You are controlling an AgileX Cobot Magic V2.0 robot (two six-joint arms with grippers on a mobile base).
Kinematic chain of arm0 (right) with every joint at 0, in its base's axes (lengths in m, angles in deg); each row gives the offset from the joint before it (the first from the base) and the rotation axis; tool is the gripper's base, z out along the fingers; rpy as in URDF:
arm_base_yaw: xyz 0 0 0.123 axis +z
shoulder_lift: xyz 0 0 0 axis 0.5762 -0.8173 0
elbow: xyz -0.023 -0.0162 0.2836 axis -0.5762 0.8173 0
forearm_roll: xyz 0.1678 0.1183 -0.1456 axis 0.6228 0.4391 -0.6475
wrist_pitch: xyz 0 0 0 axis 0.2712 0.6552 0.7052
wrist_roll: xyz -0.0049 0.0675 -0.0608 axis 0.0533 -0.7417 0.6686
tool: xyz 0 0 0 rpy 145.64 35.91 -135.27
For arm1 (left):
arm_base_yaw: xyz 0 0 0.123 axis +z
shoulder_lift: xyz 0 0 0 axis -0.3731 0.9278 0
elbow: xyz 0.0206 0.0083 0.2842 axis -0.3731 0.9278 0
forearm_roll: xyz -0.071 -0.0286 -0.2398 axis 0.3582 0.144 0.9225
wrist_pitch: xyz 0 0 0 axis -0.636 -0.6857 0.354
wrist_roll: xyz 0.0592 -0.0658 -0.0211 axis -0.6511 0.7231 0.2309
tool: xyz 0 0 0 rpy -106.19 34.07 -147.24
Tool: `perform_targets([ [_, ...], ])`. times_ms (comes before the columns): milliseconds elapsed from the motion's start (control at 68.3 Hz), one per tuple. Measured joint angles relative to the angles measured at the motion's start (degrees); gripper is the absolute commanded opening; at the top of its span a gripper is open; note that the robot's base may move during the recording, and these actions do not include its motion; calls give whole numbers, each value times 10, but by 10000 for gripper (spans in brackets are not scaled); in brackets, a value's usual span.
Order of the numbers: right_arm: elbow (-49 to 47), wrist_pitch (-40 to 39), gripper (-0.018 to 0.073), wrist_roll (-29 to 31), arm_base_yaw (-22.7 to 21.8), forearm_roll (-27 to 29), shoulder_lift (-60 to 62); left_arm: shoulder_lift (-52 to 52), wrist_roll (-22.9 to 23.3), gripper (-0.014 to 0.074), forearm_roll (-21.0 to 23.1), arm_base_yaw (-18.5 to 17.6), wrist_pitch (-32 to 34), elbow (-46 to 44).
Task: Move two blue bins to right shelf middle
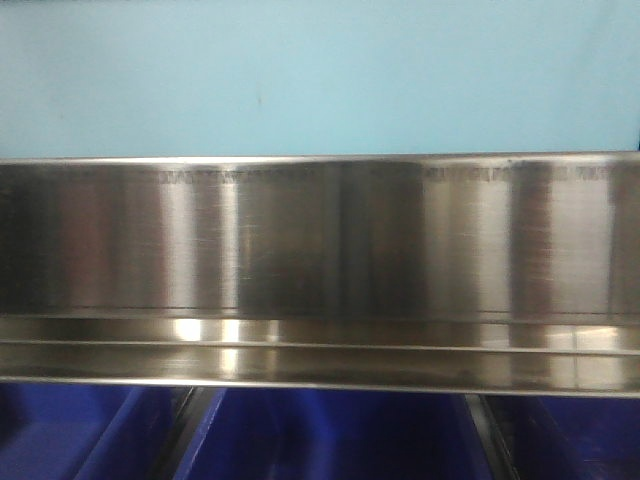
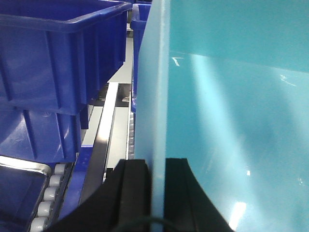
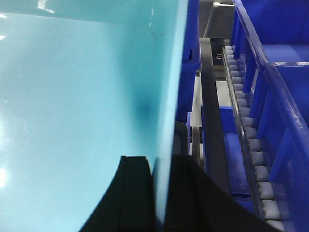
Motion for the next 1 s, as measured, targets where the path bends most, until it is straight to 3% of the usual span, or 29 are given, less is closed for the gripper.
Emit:
perform_targets([
  [776, 0, 2, -162, 0, 0, 0, 0, 0, 0, -111, 0, 0, 0, 0],
  [995, -23, 71, -162, 0, 3, 39, 0, 0, -30, -111, 52, 0, -52, -14],
])
